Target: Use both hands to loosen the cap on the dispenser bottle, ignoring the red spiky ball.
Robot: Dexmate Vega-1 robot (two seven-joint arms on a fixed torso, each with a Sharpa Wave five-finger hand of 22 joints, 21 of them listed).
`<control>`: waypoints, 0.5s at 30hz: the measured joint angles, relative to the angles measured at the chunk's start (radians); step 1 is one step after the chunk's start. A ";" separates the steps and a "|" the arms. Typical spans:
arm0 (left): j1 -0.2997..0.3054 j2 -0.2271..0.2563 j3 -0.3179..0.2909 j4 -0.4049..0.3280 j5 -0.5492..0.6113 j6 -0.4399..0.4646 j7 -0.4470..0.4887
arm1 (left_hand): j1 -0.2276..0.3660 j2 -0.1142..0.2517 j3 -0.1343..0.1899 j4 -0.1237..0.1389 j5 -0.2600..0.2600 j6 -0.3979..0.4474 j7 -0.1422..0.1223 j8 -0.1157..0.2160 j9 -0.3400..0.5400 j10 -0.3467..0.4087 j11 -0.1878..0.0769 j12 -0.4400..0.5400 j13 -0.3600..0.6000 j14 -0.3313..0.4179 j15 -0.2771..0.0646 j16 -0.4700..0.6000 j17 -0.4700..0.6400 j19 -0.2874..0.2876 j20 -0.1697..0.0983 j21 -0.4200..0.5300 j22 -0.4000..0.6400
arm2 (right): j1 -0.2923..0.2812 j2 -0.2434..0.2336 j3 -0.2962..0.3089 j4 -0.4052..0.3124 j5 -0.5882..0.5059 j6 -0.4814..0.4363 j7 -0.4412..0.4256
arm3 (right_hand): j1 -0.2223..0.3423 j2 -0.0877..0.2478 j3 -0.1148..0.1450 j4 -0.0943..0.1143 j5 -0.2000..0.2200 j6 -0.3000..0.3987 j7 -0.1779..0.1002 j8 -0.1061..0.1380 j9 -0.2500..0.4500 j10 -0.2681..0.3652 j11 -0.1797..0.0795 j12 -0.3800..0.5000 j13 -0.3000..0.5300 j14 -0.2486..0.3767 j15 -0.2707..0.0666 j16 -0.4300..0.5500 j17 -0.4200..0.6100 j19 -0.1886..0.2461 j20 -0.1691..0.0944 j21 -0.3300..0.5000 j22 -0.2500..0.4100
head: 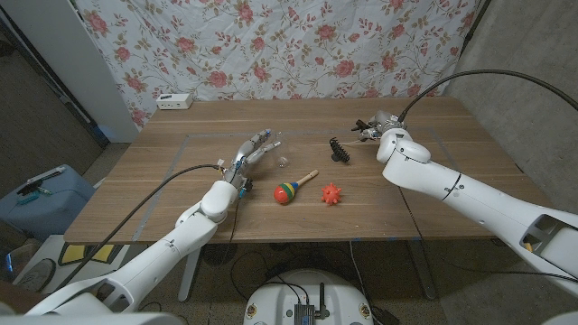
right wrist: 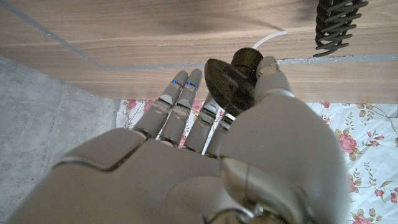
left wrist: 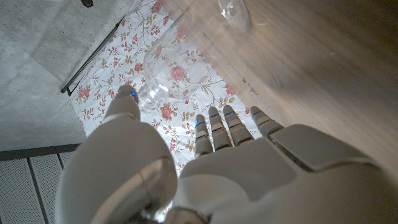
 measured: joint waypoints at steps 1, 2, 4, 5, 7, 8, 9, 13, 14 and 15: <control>0.001 0.000 -0.002 -0.001 -0.001 -0.001 0.004 | 0.000 0.000 -0.001 0.001 0.000 0.000 0.000 0.004 0.000 0.000 0.000 0.000 0.000 0.000 0.000 0.000 0.000 0.000 0.000 0.000 0.000 | 0.000 0.000 0.000 0.000 0.001 0.000 -0.001 | -0.004 -0.004 0.000 0.000 0.000 -0.004 -0.001 -0.003 0.000 -0.005 0.003 0.000 0.000 -0.004 0.004 0.000 0.000 -0.002 0.002 0.000 0.000; 0.002 -0.001 -0.003 -0.001 -0.001 -0.001 0.005 | -0.001 0.001 -0.001 0.001 0.000 0.000 0.000 0.004 0.000 0.000 0.000 0.000 0.000 0.000 0.000 0.000 0.000 0.000 0.000 0.000 0.000 | 0.000 0.000 -0.001 0.001 0.004 0.000 -0.002 | -0.007 -0.007 0.001 0.001 0.000 -0.015 0.002 -0.005 0.000 -0.015 0.003 -0.005 0.002 -0.010 0.005 0.000 0.000 -0.005 0.005 0.000 0.000; 0.005 -0.002 -0.009 -0.004 -0.002 -0.003 0.011 | -0.004 0.004 -0.001 0.001 0.000 0.000 0.000 0.004 0.000 0.000 0.000 0.004 0.000 0.000 0.000 0.000 0.000 0.000 0.000 0.000 0.000 | 0.002 0.000 -0.002 0.002 0.014 0.002 -0.005 | -0.015 -0.016 -0.002 -0.002 0.000 -0.036 0.005 -0.012 0.001 -0.033 0.007 -0.014 0.002 -0.020 0.005 -0.008 0.000 -0.008 0.008 0.000 0.000; 0.006 -0.003 -0.012 -0.004 -0.003 -0.005 0.016 | -0.004 0.004 -0.001 0.001 0.000 0.000 0.000 0.004 0.000 0.000 0.000 0.004 0.000 0.000 0.000 0.000 0.000 0.000 0.000 0.000 0.000 | 0.003 0.000 -0.004 0.004 0.018 0.003 -0.006 | -0.021 -0.021 -0.005 0.001 0.000 -0.044 0.004 -0.012 0.002 -0.043 0.008 -0.017 0.002 -0.024 0.009 -0.008 0.000 -0.010 0.010 0.000 0.000; 0.008 -0.005 -0.016 -0.004 -0.005 -0.008 0.023 | -0.004 0.004 -0.001 0.001 0.005 0.000 0.000 0.003 0.000 0.002 -0.002 0.004 0.000 0.000 0.000 0.000 0.000 0.005 -0.005 0.000 0.000 | 0.005 0.000 -0.005 0.005 0.025 0.005 -0.007 | -0.028 -0.028 -0.009 0.005 0.000 -0.064 0.006 -0.019 0.003 -0.063 0.012 -0.019 0.006 -0.036 0.011 -0.008 0.000 -0.013 0.013 -0.004 0.000; 0.008 -0.006 -0.017 -0.004 -0.006 -0.008 0.024 | -0.004 0.004 -0.001 0.001 0.005 0.000 0.000 0.003 0.000 0.005 -0.005 0.004 0.000 0.000 0.000 0.000 0.000 0.005 -0.005 0.000 0.000 | 0.006 0.000 -0.005 0.006 0.028 0.006 -0.007 | -0.034 -0.035 -0.009 0.005 0.000 -0.075 0.006 -0.021 0.003 -0.071 0.016 -0.026 0.007 -0.043 0.013 -0.008 0.000 -0.016 0.016 -0.004 0.000; 0.009 -0.008 -0.019 -0.004 -0.007 -0.010 0.026 | -0.009 0.009 -0.001 0.001 0.005 0.000 0.000 0.003 0.000 0.006 -0.005 0.004 0.000 0.000 0.000 0.000 0.000 0.005 -0.005 0.000 0.000 | 0.007 0.000 -0.006 0.006 0.033 0.008 -0.007 | -0.039 -0.040 -0.012 0.008 0.000 -0.088 0.008 -0.021 0.003 -0.086 0.018 -0.030 0.007 -0.055 0.014 -0.008 0.000 -0.018 0.018 -0.004 0.000; 0.009 -0.013 -0.023 0.000 -0.010 -0.015 0.031 | -0.009 0.009 -0.005 0.005 0.005 0.004 0.004 0.003 0.000 0.011 0.000 0.004 0.000 0.004 0.004 0.000 -0.001 0.005 -0.005 0.000 0.000 | 0.011 -0.002 -0.007 0.008 0.047 0.011 -0.007 | -0.058 -0.050 -0.014 0.011 0.005 -0.121 0.016 -0.028 0.003 -0.125 0.025 -0.038 0.011 -0.082 0.017 -0.008 0.000 -0.021 0.021 -0.004 0.000; 0.008 -0.015 -0.024 0.003 -0.011 -0.016 0.031 | -0.009 0.009 -0.005 0.005 0.005 0.005 0.005 0.003 0.000 0.011 0.000 0.004 0.000 0.004 0.004 0.000 -0.002 0.005 -0.005 0.000 0.000 | 0.012 -0.003 -0.007 0.009 0.052 0.011 -0.007 | -0.059 -0.051 -0.014 0.011 0.005 -0.128 0.016 -0.028 0.003 -0.131 0.027 -0.041 0.011 -0.088 0.016 -0.008 0.000 -0.022 0.022 -0.004 0.000; 0.007 -0.017 -0.024 0.005 -0.012 -0.016 0.031 | -0.013 0.013 -0.005 0.005 0.005 0.005 0.005 0.003 0.000 0.011 0.000 0.004 0.000 0.004 0.004 0.000 -0.003 0.005 -0.005 0.000 0.000 | 0.012 -0.004 -0.007 0.009 0.055 0.012 -0.006 | -0.061 -0.053 -0.014 0.011 0.008 -0.137 0.019 -0.028 0.006 -0.140 0.029 -0.046 0.011 -0.095 0.016 -0.011 0.000 -0.026 0.026 -0.004 0.000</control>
